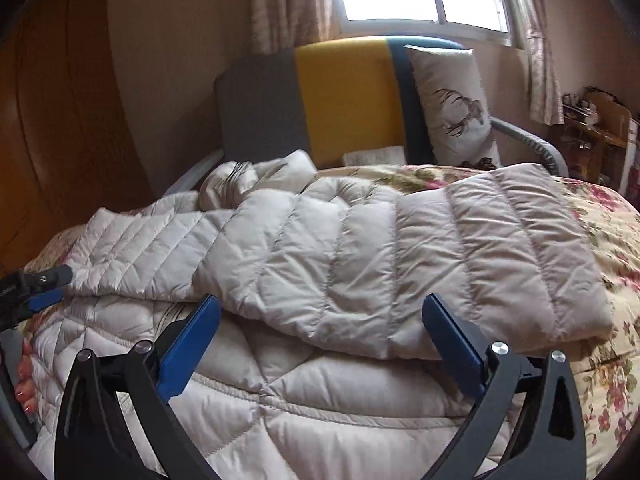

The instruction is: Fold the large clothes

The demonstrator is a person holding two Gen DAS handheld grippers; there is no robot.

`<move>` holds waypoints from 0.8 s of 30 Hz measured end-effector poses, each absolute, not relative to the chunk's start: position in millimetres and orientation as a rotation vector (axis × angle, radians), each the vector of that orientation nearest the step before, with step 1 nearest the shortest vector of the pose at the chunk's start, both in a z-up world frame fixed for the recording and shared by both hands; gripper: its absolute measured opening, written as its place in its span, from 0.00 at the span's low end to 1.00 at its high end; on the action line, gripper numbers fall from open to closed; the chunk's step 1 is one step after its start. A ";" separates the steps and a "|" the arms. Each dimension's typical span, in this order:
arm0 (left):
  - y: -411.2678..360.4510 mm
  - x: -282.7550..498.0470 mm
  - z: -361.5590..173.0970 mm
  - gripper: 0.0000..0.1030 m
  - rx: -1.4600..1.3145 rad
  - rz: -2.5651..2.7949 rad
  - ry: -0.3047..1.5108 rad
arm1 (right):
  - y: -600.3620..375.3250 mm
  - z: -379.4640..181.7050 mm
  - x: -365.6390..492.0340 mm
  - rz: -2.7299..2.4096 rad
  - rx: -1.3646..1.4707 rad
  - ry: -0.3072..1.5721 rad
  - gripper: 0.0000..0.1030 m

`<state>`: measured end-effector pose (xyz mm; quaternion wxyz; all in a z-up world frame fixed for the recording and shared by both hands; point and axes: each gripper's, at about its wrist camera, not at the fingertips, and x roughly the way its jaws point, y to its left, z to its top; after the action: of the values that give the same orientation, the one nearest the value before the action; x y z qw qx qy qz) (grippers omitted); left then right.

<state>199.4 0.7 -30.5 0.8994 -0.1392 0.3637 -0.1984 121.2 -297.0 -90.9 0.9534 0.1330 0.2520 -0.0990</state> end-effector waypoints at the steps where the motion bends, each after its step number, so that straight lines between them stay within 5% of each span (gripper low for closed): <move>1: -4.8 198.4 -21.3 0.96 -0.316 -0.440 0.744 | -300.5 -89.2 112.8 -0.251 0.293 0.483 0.98; 7: -94.3 206.5 5.3 0.96 -0.199 -0.629 0.762 | -337.2 -87.5 82.9 -0.522 0.474 0.389 0.98; 10: -147.6 213.0 -2.4 0.88 -0.096 -0.705 0.797 | -360.9 -93.0 66.3 -0.589 0.600 0.351 0.98; 16: -208.0 231.7 -44.0 0.57 -0.067 -0.730 0.976 | -391.3 -105.3 42.2 -0.643 0.777 0.295 0.98; 18: -216.3 233.3 -52.8 0.31 -0.036 -0.704 1.001 | -394.8 -108.0 40.9 -0.637 0.801 0.295 0.98; 21: -217.3 227.4 -51.2 0.10 -0.026 -0.720 0.991 | -406.4 -115.8 37.0 -0.625 0.871 0.312 0.98; 24: -203.0 220.8 -30.4 0.06 -0.043 -0.719 0.919 | -413.7 -121.3 32.1 -0.628 0.925 0.300 0.98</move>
<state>220.8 -203.0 -30.4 0.8344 -0.0204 0.4339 -0.3393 32.1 -413.7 -121.3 0.8371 0.4372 0.1416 -0.2966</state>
